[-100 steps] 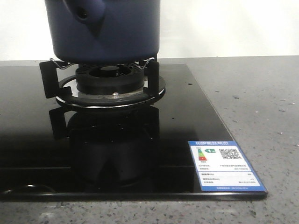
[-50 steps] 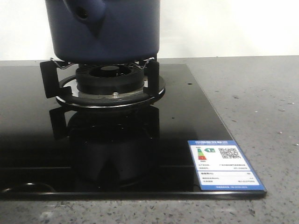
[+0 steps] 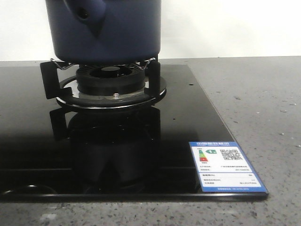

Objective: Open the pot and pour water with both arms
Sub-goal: 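Carry the bowl over the pot and tilt it to pour water, then bring the bowl back and lower it onto the counter with right gripper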

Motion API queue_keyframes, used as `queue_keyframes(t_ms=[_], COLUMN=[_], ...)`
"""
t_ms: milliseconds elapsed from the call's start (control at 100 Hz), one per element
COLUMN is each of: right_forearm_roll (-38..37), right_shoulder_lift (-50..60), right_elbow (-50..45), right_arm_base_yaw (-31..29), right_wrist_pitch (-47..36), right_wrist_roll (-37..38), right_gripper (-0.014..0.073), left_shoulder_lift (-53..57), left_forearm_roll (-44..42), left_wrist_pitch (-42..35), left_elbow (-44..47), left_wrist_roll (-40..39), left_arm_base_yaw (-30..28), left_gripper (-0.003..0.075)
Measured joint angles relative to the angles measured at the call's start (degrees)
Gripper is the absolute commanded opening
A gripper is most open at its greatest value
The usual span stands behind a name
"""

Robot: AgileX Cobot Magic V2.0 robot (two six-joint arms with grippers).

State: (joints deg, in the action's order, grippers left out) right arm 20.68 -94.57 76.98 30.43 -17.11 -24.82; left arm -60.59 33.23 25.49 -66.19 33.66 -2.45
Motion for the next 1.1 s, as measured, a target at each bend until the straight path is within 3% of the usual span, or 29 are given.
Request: queue_keyframes(t_ms=[390,1100], right_forearm_roll=[-6.06,-12.86], right_shoulder_lift=[0.20,0.42], right_elbow=[-7.91,-8.41], right_arm_base_yaw=[1.67,2.09], right_wrist_pitch=[-20.49,-39.23], right_wrist_roll=[2.95,3.68], right_gripper=[-0.0053,-0.0053], left_shoulder_lift=[0.00,0.00], left_forearm_roll=[0.36,0.45], left_wrist_pitch=[0.00,0.00], left_elbow=[0.00,0.00], left_wrist_roll=[0.00,0.00], left_arm_base_yaw=[0.00,0.00], left_gripper=[0.0351,0.0351])
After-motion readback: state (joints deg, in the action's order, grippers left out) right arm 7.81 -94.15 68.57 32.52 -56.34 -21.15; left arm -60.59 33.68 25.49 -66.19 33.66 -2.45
